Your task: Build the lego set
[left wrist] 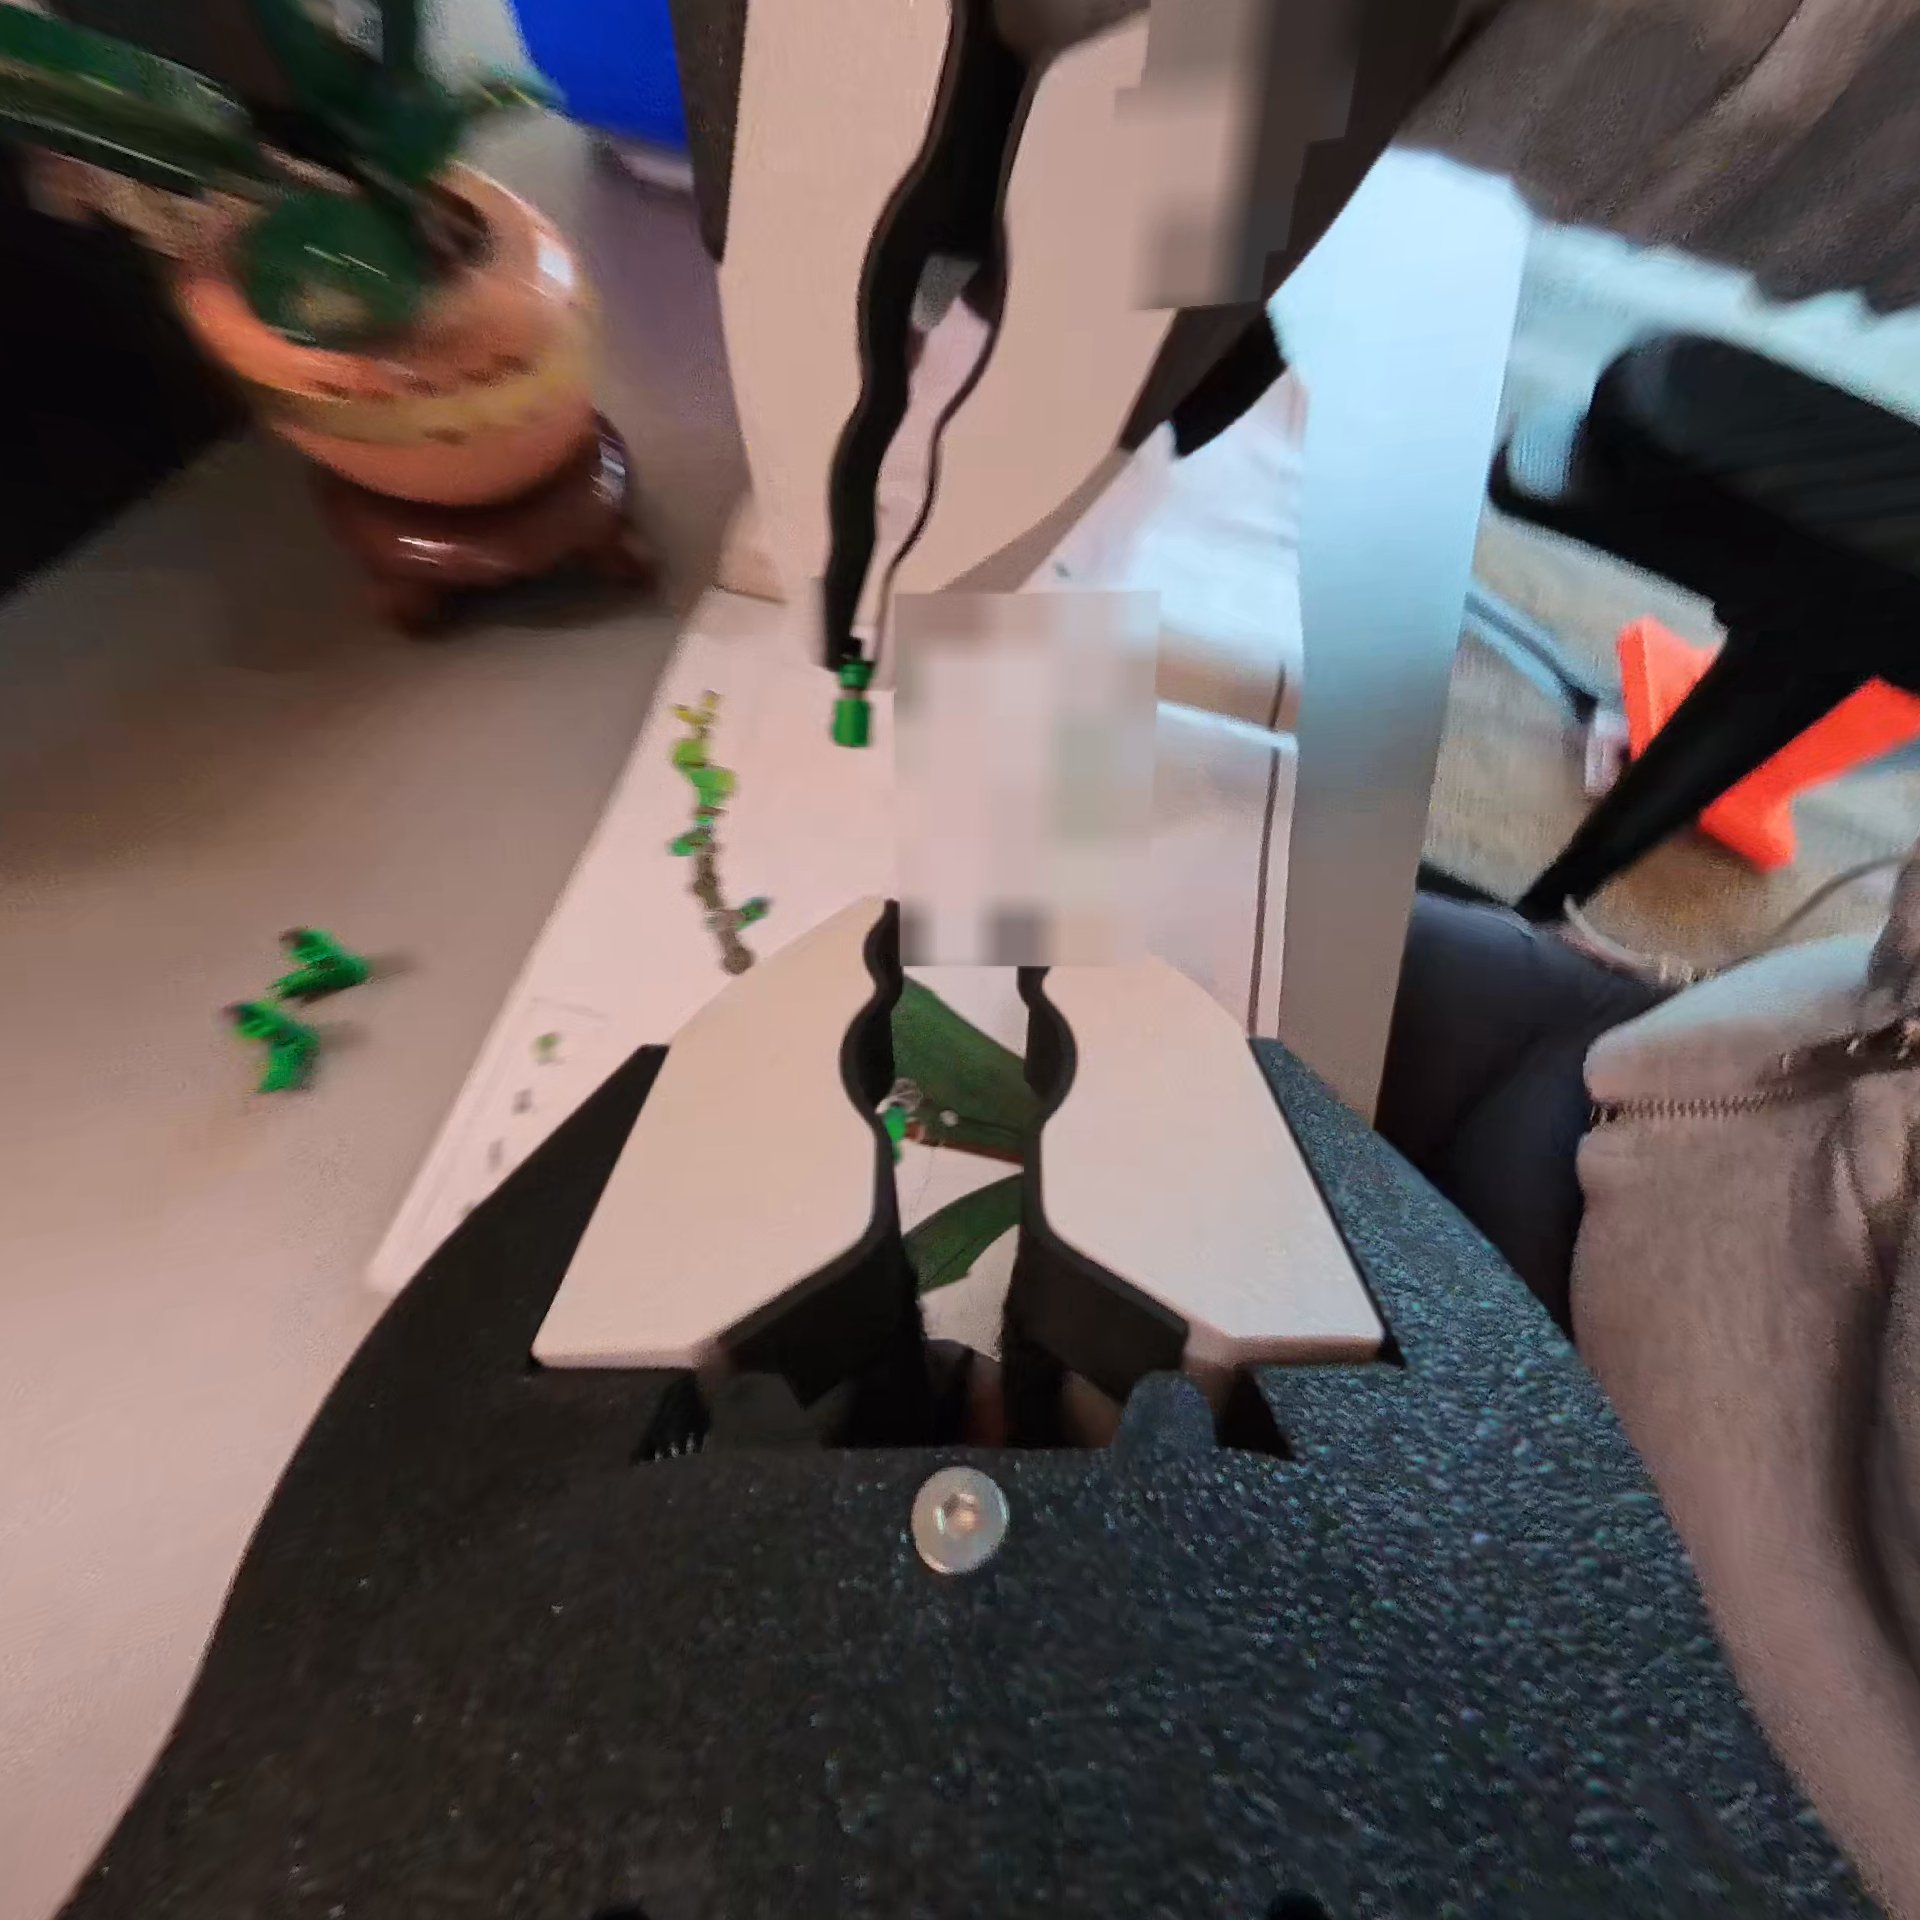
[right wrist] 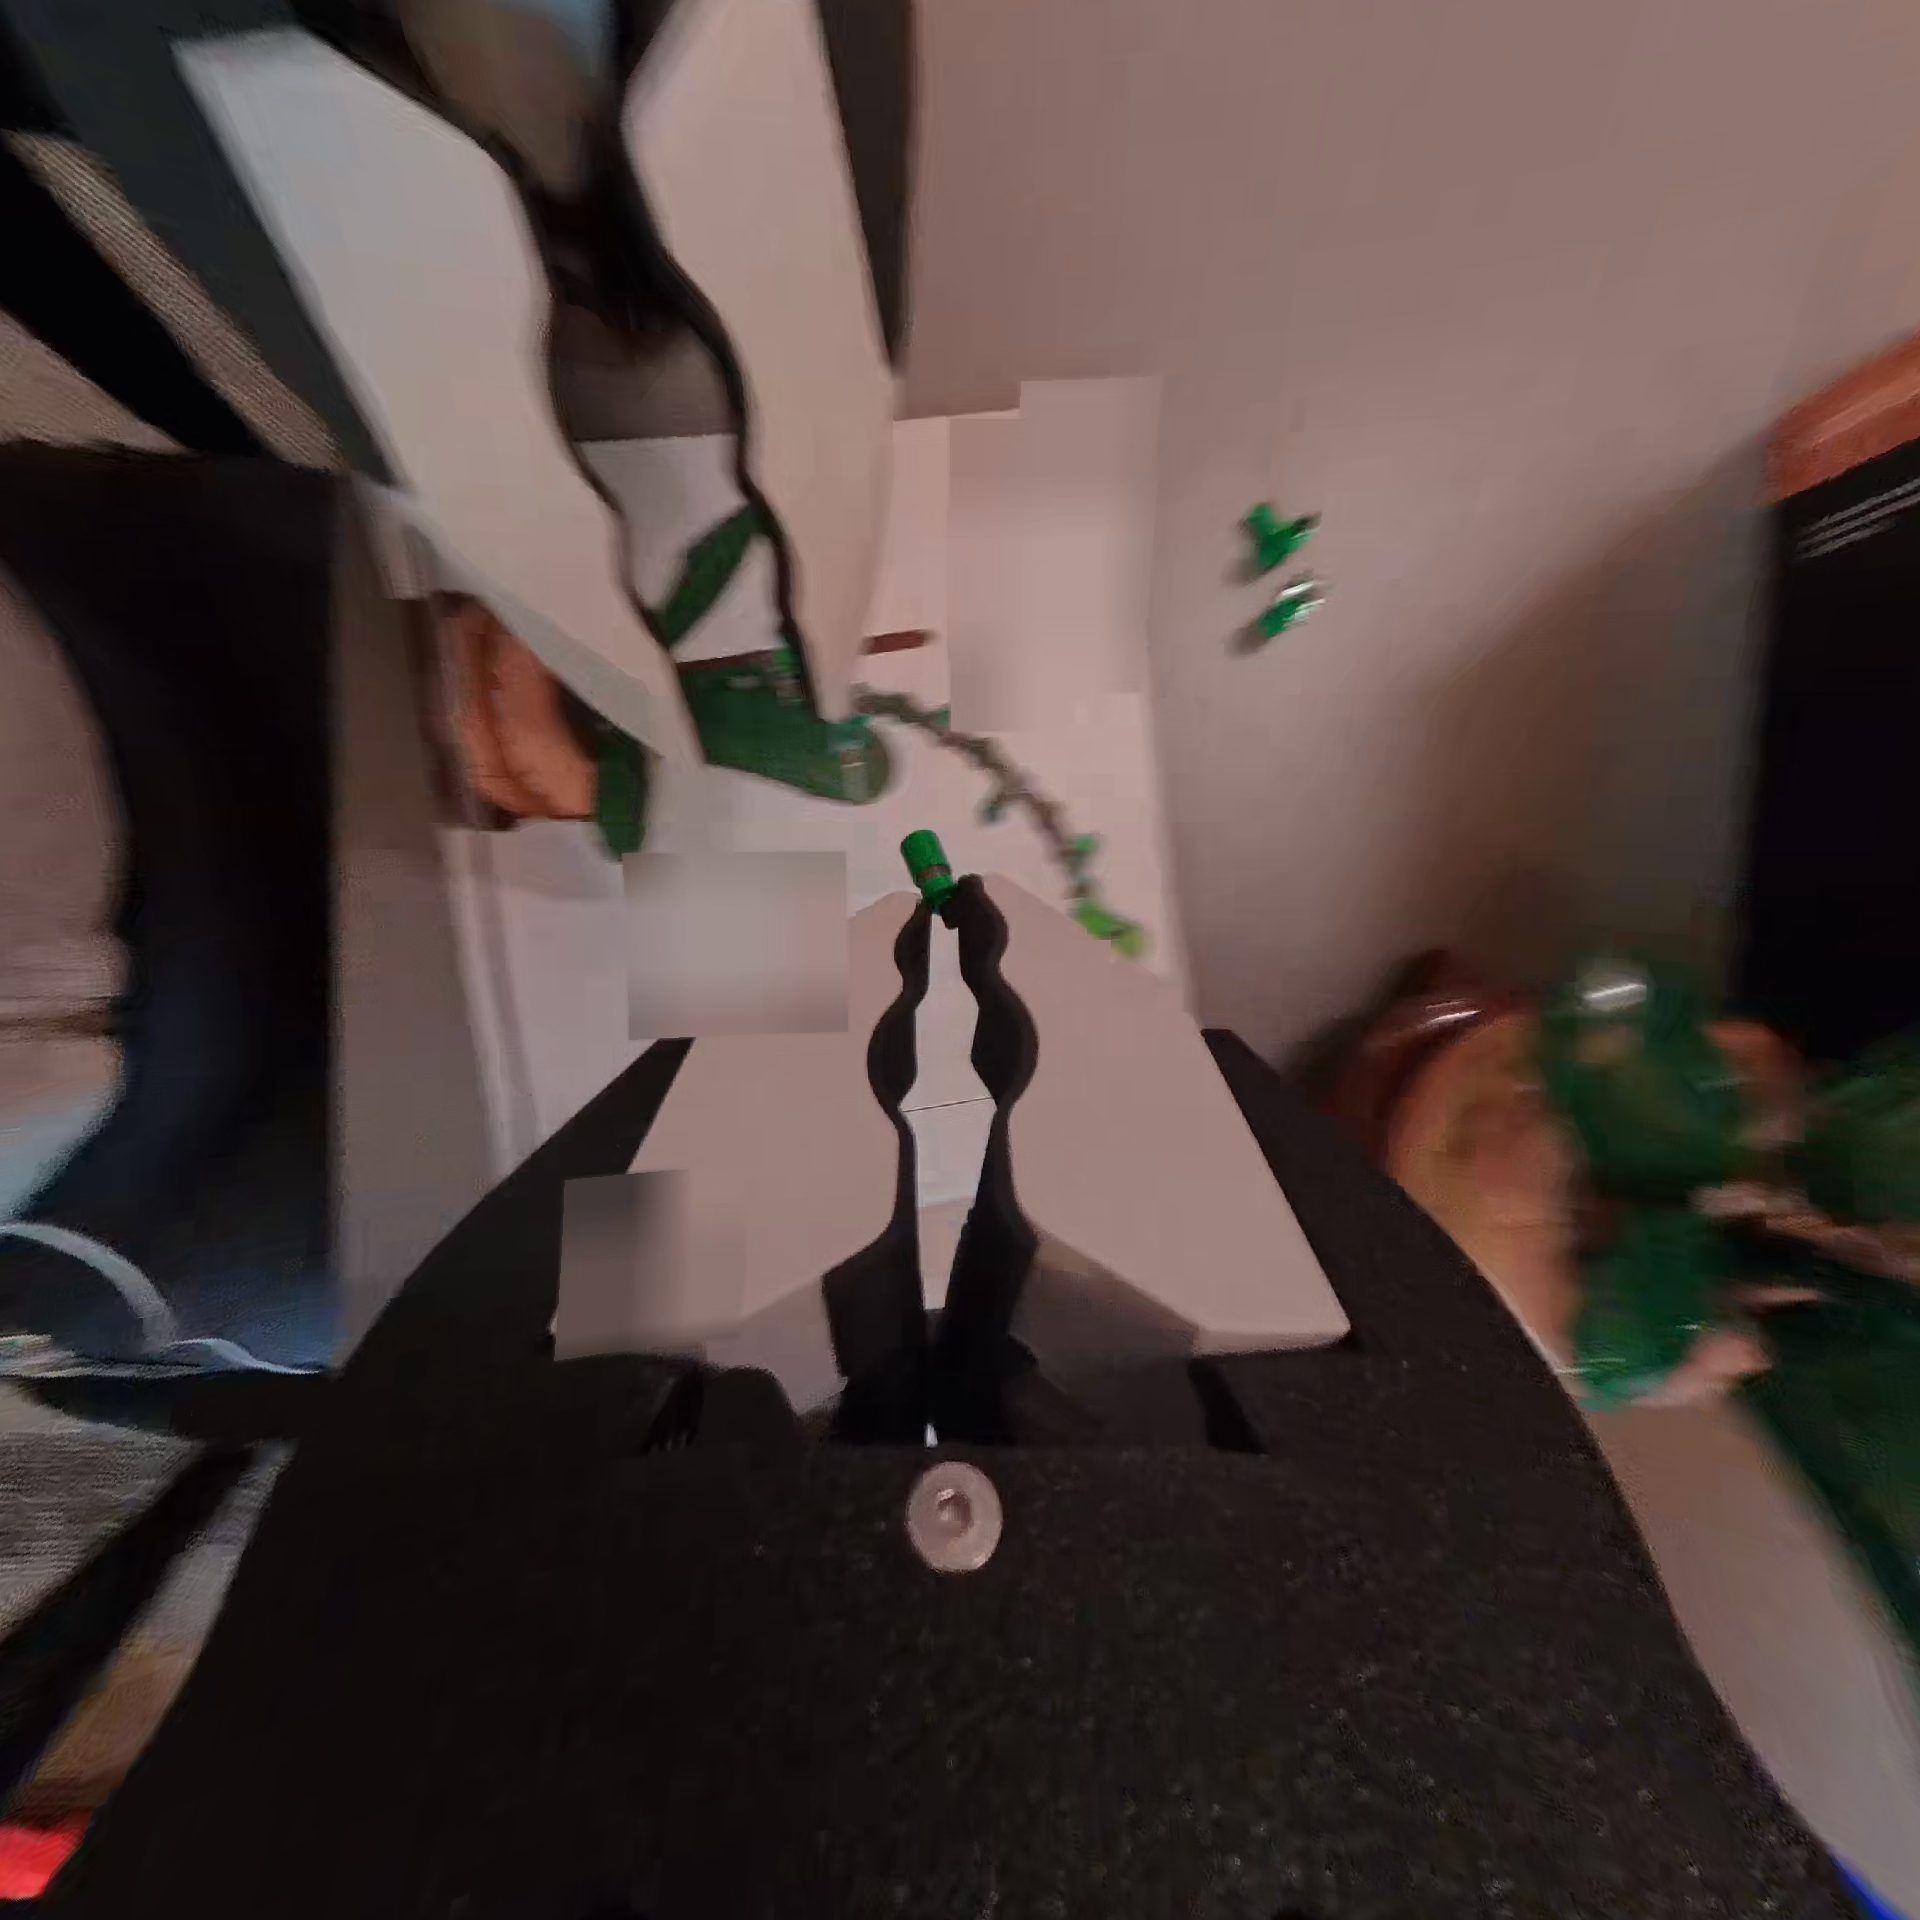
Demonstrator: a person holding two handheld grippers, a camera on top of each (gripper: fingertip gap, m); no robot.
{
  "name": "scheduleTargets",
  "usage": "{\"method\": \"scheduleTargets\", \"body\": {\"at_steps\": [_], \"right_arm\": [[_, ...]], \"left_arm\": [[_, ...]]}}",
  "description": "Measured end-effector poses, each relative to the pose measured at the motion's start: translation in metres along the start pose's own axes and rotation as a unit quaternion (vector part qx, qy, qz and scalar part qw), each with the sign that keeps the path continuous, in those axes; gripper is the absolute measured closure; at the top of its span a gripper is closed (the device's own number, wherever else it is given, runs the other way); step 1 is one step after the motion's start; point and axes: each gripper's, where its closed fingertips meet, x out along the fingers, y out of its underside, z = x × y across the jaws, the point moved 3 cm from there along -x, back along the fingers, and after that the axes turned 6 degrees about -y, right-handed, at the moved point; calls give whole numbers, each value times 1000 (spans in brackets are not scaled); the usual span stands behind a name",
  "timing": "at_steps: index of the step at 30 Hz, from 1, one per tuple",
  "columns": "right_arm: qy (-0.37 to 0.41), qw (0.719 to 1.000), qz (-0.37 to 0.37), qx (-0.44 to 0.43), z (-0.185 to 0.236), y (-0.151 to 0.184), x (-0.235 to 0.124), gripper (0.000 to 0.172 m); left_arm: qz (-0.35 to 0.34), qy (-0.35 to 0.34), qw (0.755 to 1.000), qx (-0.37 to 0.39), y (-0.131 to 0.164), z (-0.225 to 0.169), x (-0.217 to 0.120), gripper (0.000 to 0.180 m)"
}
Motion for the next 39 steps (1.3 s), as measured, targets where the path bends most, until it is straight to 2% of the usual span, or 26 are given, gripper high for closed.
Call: {"method": "scheduleTargets", "body": {"at_steps": [3, 7, 10, 18, 23, 26, 29, 32, 36, 39], "right_arm": [[-3, 997, 74, -19, -33, -28, 14, 166], [-9, 983, 183, 9, -73, -34, 49, 166], [-4, 972, 234, 10, -86, -29, 64, 167], [-1, 956, 293, -22, -89, -33, 69, 164], [-2, 957, 288, -31, -88, -38, 74, 157], [8, 961, 276, -24, -90, -42, 63, 153], [30, 977, 210, -11, -87, -54, 39, 148], [36, 985, 169, -22, -82, -57, 33, 150], [51, 978, 201, -30, -84, -45, 49, 150], [71, 990, 124, 14, -80, -52, 30, 162]], "left_arm": [[-50, -43, 996, -59, -3, 32, -28, 161], [-32, -123, 988, -83, 21, 69, -43, 153], [-21, -135, 988, -67, 30, 70, -43, 146], [-31, -131, 989, -57, 29, 66, -46, 143], [-33, -125, 990, -57, 28, 64, -45, 143], [-44, -122, 990, -56, 26, 63, -47, 139], [-59, -131, 988, -57, 23, 65, -48, 138], [-60, -129, 988, -60, 22, 66, -44, 138], [-38, -135, 989, -40, 25, 61, -36, 142], [-39, -155, 987, -13, 24, 60, -36, 154]]}}
